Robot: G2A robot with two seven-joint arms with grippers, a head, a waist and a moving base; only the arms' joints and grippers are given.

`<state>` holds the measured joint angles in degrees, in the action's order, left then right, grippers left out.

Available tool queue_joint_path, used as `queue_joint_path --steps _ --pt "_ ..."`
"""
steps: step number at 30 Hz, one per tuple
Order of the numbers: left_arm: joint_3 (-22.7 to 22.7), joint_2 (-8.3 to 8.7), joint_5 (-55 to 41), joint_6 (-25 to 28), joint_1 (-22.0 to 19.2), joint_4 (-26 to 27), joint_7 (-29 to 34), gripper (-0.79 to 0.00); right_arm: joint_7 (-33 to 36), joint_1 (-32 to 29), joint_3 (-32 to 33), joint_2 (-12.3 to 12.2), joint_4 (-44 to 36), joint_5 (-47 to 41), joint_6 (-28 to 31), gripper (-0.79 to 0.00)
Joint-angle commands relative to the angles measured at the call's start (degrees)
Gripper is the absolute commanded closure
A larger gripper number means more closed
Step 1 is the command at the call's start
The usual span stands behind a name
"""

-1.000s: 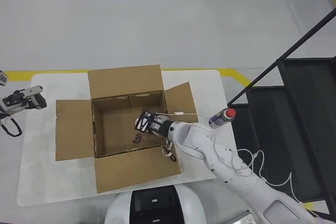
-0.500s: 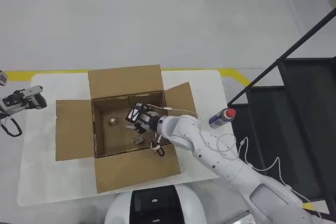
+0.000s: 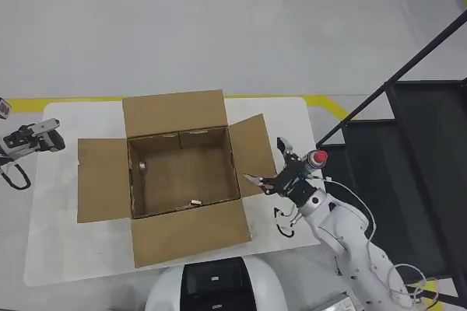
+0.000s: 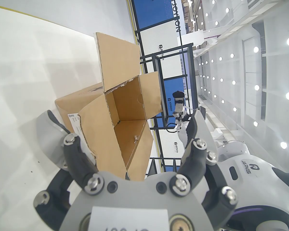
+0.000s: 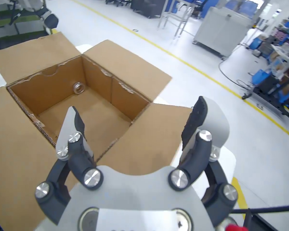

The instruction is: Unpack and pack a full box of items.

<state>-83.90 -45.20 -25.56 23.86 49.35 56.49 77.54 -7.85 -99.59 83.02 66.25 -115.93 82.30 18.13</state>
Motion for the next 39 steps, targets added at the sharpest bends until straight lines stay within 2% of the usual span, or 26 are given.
queue_joint_path --steps 1,4,13,24,39 --pt "0.0 0.0 0.0 0.0 0.0 0.0 0.0 -0.785 -3.92 -4.28 4.33 -0.21 0.38 -0.95 -1.13 -0.785" --pt "0.0 0.0 0.0 0.0 0.0 0.0 0.0 -0.785 -4.76 -7.46 8.47 -0.34 2.24 -2.65 -2.98 -0.785" --pt "0.0 0.0 0.0 0.0 0.0 0.0 0.0 -0.785 -5.31 -9.86 11.48 -0.17 7.49 -6.62 -4.79 -0.785" --pt "0.0 0.0 0.0 0.0 0.0 0.0 0.0 -0.785 -2.96 -5.75 10.02 0.42 17.23 -11.66 -6.57 -0.785" --pt "0.0 0.0 0.0 0.0 0.0 0.0 0.0 -0.785 -0.66 2.74 5.8 1.26 28.25 -13.59 -7.96 -0.785"
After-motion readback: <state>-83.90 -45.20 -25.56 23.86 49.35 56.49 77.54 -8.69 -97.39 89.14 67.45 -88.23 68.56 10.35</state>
